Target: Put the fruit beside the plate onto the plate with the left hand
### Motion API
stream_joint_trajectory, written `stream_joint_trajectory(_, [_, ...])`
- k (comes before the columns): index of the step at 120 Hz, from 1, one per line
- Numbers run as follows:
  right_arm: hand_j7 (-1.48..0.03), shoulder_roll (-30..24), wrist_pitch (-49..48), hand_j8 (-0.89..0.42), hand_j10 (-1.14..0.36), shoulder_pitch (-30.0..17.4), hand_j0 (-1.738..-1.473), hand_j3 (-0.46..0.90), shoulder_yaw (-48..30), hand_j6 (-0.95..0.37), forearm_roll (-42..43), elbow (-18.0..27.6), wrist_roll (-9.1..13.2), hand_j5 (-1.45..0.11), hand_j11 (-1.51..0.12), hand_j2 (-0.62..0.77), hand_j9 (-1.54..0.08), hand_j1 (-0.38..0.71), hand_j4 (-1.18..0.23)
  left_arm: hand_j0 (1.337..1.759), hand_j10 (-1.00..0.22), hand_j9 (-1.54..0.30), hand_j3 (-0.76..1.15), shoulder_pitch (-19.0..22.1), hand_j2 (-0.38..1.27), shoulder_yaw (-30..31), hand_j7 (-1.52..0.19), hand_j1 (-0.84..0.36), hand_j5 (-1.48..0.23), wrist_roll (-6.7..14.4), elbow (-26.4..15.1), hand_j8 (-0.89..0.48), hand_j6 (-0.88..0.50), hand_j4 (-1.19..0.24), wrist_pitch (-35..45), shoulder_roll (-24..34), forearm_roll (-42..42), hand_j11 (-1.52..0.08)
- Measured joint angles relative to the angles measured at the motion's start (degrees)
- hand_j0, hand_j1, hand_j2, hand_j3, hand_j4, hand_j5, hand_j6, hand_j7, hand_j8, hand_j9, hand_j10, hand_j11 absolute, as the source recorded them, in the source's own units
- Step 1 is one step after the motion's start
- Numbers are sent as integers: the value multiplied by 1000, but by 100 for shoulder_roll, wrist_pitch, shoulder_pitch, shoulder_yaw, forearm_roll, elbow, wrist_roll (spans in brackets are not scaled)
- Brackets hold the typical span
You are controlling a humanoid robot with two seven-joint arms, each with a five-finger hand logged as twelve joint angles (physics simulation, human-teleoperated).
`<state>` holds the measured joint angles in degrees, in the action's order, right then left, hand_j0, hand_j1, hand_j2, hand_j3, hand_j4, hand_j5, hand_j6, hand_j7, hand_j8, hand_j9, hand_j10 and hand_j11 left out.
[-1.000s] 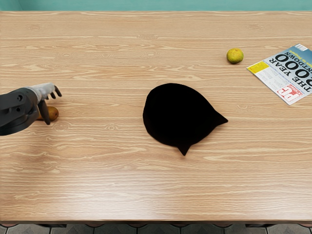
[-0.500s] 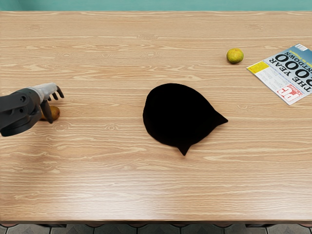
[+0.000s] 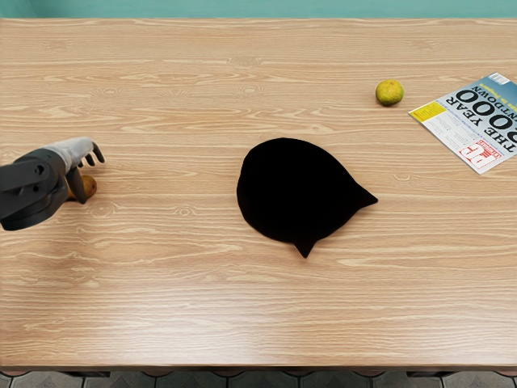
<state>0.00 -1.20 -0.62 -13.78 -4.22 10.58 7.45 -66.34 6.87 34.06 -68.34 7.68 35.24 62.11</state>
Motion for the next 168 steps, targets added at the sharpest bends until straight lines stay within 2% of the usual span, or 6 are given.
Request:
stream_joint_trajectory(36, [-34, 0, 1, -26, -26, 0, -1658, 0, 1, -26, 0, -2, 0, -34, -34, -5, -34, -317, -27, 1657, -410, -537, 0, 33, 89, 8, -537, -122, -537, 9, -4, -411, -411, -410, 17, -4, 16, -537])
stream_joint_trajectory(120, [-35, 0, -2, -27, -27, 0, -1658, 0, -2, -27, 0, -3, 0, -35, -35, -5, -35, -317, -27, 1657, -543, -708, 0, 42, 152, 11, -708, -278, -708, 46, -22, -544, -543, -543, -21, 9, -24, -707])
stream_joint_trajectory(168, [-35, 0, -1, -27, -27, -1, -1658, 0, -2, -27, 0, -2, -1, -35, -35, -5, -35, -317, -27, 1657, -599, -784, 0, 33, 249, 8, -783, -305, -781, 56, -36, -530, -538, -601, -54, 43, -49, -784])
